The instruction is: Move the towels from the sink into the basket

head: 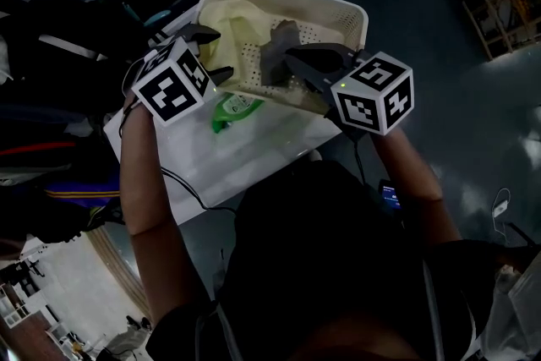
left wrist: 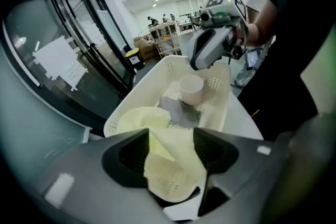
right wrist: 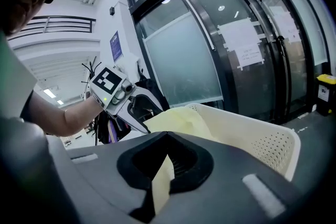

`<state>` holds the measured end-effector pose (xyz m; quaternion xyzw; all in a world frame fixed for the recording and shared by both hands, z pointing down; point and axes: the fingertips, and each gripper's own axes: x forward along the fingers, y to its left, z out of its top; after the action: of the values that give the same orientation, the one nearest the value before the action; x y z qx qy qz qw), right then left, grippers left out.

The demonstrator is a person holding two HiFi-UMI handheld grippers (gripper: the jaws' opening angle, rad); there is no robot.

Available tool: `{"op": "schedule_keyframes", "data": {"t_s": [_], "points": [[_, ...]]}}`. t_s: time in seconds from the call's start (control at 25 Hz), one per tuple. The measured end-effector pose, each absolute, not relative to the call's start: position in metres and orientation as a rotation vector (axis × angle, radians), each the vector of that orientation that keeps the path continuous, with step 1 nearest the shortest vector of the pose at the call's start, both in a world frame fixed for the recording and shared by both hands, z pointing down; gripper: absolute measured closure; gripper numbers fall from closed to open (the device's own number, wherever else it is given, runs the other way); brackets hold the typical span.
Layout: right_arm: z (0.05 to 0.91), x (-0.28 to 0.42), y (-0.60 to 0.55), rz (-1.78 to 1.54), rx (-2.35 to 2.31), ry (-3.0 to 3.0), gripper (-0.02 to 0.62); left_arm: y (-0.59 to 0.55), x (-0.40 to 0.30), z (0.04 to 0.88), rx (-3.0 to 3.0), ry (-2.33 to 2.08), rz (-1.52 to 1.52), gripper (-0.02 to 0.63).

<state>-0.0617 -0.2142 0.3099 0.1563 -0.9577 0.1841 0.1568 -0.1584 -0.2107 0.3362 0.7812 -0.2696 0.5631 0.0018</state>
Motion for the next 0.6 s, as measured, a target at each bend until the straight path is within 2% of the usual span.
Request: {"op": "schedule_keyframes", "data": {"t_s": [0.28,0.48,0.6], "points": [[0.310,-0.062,-0.217,0.525,0.455,-2.735,0.597,-0.230,-0.170,0.313,2.471,-1.018,1.890,0.324],[0.312,-0.063,-0.219,0.533,0.463,-2.732,0.597,-0.240,-0.161,0.303,2.579,-1.199,1.532,0.363],[0.313,-0.063,-0.220,0.536,0.469,-2.728,0.597,-0.241,-0.157,0.303,2.591,-1.316,1.225,0.430]]}}
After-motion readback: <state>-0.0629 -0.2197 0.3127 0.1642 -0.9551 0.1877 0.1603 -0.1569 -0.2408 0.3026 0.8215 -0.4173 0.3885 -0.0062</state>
